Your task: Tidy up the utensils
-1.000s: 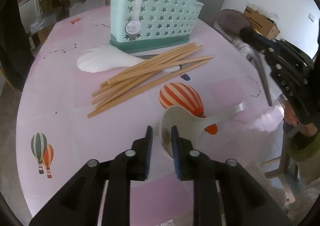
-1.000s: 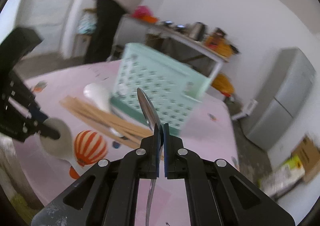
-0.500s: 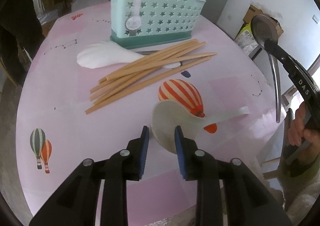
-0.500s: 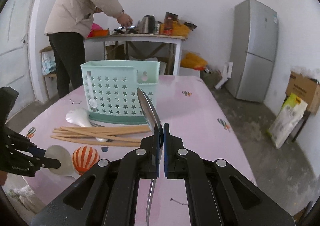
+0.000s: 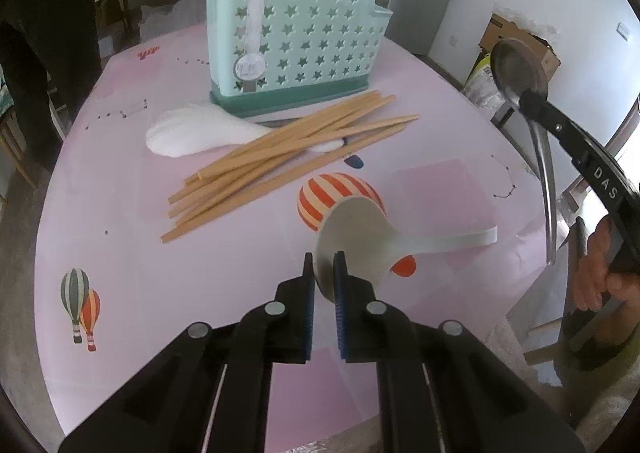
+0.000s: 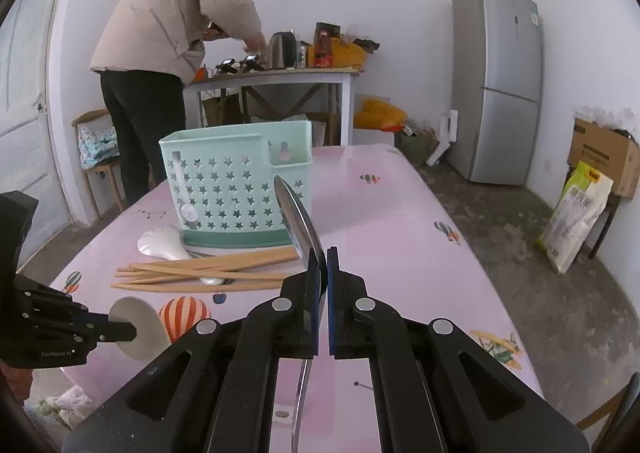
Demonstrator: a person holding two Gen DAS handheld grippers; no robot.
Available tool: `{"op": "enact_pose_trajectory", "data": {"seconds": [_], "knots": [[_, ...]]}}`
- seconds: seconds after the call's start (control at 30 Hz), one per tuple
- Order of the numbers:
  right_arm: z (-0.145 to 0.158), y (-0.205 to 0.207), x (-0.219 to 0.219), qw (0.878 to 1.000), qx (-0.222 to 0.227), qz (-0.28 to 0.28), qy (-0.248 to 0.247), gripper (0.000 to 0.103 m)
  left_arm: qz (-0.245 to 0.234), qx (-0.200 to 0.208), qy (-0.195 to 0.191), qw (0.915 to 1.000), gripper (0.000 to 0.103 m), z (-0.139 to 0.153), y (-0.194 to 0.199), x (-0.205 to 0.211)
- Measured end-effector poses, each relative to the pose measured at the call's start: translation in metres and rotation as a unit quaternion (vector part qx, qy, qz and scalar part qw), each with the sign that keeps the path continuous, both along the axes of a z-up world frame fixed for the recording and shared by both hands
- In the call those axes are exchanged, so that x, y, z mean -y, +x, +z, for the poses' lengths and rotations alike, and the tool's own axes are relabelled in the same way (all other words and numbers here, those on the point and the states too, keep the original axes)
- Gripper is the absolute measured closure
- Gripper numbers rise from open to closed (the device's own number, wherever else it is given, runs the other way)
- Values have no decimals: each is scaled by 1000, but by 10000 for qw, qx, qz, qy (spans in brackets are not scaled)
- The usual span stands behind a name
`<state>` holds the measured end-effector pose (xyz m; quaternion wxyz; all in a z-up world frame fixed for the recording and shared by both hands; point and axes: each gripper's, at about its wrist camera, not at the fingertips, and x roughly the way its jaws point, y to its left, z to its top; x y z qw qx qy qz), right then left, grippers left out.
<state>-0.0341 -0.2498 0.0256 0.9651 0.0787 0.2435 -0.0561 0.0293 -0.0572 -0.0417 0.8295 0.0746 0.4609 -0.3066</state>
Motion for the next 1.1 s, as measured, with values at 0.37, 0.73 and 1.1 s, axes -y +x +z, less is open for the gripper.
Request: {"op": "enact_pose_trajectory", "data": {"seconds": [0.37,0.73,1.1], "knots": [[-4,-4,-2,9995,-159,-5,282,101,-19,114,3,9999,95,2,0,6],[-7,-4,0,9988,-286,-19,403,101,35,96,-58,9999,95,-1,2,2],[-8,-4,-1,9984,-329,22,460,101,70,62,-76,9999,95,-3,4,-2]]}}
